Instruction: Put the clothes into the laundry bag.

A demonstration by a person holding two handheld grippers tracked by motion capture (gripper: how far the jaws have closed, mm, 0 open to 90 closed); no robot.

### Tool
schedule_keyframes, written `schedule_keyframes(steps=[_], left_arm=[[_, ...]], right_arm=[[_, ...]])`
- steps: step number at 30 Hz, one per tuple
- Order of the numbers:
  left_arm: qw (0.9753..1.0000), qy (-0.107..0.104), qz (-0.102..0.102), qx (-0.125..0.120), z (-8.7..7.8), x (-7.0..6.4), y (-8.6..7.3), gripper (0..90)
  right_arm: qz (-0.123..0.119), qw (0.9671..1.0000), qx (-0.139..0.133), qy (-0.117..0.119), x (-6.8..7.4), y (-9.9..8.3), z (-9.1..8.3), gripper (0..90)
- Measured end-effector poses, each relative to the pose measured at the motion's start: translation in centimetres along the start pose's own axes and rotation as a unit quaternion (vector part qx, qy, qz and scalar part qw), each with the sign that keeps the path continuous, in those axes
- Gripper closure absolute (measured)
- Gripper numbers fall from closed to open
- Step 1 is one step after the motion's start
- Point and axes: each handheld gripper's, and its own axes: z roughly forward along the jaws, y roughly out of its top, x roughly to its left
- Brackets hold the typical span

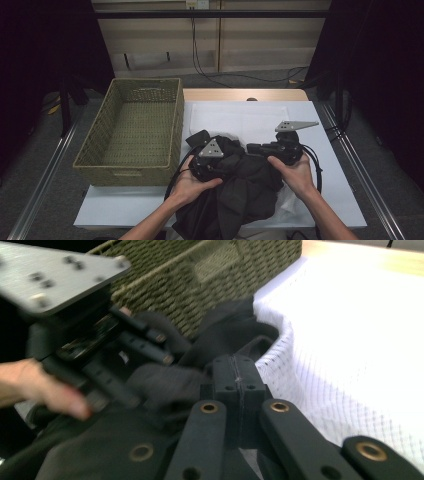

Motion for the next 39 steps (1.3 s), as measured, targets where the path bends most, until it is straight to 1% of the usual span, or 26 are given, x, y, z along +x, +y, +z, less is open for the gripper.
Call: schedule_keyframes(steps=[4,6,8,9,10,11,13,14,16,17,18,20,21,23,24,25,28,29,31,32,33,34,35,36,38,39], left_arm=[[0.9996,-0.013,0.016,-0.021,-0.5,-1.3,1.4,68.7],[0.9993,-0.017,0.024,-0.023,-0.4,-1.7,2.0,69.2],[0.9989,-0.021,0.024,-0.034,-0.3,-1.8,2.3,69.3],[0.9983,-0.033,0.028,-0.037,-0.2,-1.9,2.4,69.4],[0.9983,-0.033,0.028,-0.037,-0.2,-1.9,2.4,69.6],[0.9974,-0.051,0.031,-0.040,0.1,-2.2,2.5,69.8],[0.9963,-0.057,0.053,-0.037,0.5,-2.8,2.8,69.9],[0.9958,-0.060,0.057,-0.039,0.7,-3.0,3.0,69.9],[0.9963,-0.063,0.047,-0.036,1.3,-2.8,3.1,69.9],[0.9964,-0.066,0.048,-0.024,1.8,-2.4,3.0,69.9],[0.9970,-0.061,0.047,-0.011,2.4,-1.9,2.6,70.0],[0.9978,-0.058,0.029,0.013,3.8,-0.8,1.7,70.1],[0.9981,-0.056,0.017,0.016,4.4,-0.4,1.2,70.2],[0.9985,-0.049,0.008,0.024,5.3,0.0,0.7,70.3],[0.9986,-0.040,0.012,0.031,5.6,0.0,0.6,70.3],[0.9985,-0.040,0.013,0.034,5.7,0.0,0.6,70.2],[0.9988,-0.037,0.010,0.030,5.6,0.0,0.6,68.0],[0.9988,-0.044,0.009,0.020,5.5,0.1,0.6,65.9],[0.9988,-0.045,0.004,0.017,5.2,0.1,0.7,58.7],[0.9988,-0.048,0.003,0.014,5.0,0.1,0.8,58.7],[0.9987,-0.049,0.010,0.004,4.3,-0.2,1.0,48.7],[0.9987,-0.049,0.010,0.004,4.3,-0.2,1.0,44.9],[0.9987,-0.047,0.017,0.004,3.2,-0.4,1.4,40.6],[0.9987,-0.047,0.017,0.004,3.2,-0.4,1.4,40.8],[0.9982,-0.050,0.030,-0.012,1.4,-0.5,1.8,41.2],[0.9982,-0.049,0.029,-0.021,0.9,-0.5,2.0,41.4]], right_arm=[[0.003,1.0000,-0.007,-0.002,-0.2,0.6,0.6,90.0],[0.005,0.9999,-0.011,-0.005,-0.3,0.8,0.7,90.0],[0.008,0.9997,-0.018,-0.011,-0.4,1.0,0.7,90.0],[0.008,0.9997,-0.021,-0.010,-0.5,1.1,0.7,90.0],[0.008,0.9997,-0.021,-0.010,-0.5,1.1,0.7,90.0],[0.007,0.9995,-0.028,-0.011,-0.4,1.2,0.9,90.0],[0.004,0.9993,-0.036,-0.007,-0.4,1.2,1.0,90.0],[0.003,0.9994,-0.035,-0.004,-0.4,1.3,1.2,90.0],[-0.001,0.9995,-0.032,-0.001,-0.2,1.3,1.4,90.0],[-0.002,0.9994,-0.033,-0.002,-0.1,1.3,1.3,90.0],[-0.003,0.9993,-0.037,-0.001,-0.1,1.4,1.1,90.0],[-0.005,0.9991,-0.042,0.000,0.1,1.5,0.4,90.0],[-0.005,0.9989,-0.046,0.002,0.3,1.6,0.0,90.0],[-0.006,0.9986,-0.052,0.008,0.6,1.8,-0.7,90.0],[-0.004,0.9982,-0.058,0.013,0.8,1.8,-1.1,90.0],[0.001,0.9976,-0.064,0.025,0.9,1.9,-1.5,90.0],[0.000,0.9982,-0.057,0.019,1.1,1.3,-2.2,90.0],[0.002,0.9982,-0.057,0.020,1.0,1.1,-2.3,90.0],[0.001,0.9987,-0.050,0.013,0.6,0.5,-2.4,90.0],[0.001,0.9987,-0.050,0.013,0.6,0.5,-2.4,90.0],[0.004,0.9991,-0.041,0.013,0.4,0.1,-2.3,90.0],[0.004,0.9991,-0.041,0.013,0.4,0.1,-2.3,90.0],[0.004,0.9994,-0.031,0.011,0.3,-0.3,-2.1,90.0],[0.004,0.9995,-0.029,0.012,0.2,-0.4,-2.0,90.0],[0.004,0.9997,-0.020,0.010,0.1,-0.7,-1.7,90.0],[0.001,0.9998,-0.017,0.008,0.1,-0.8,-1.6,90.0]])
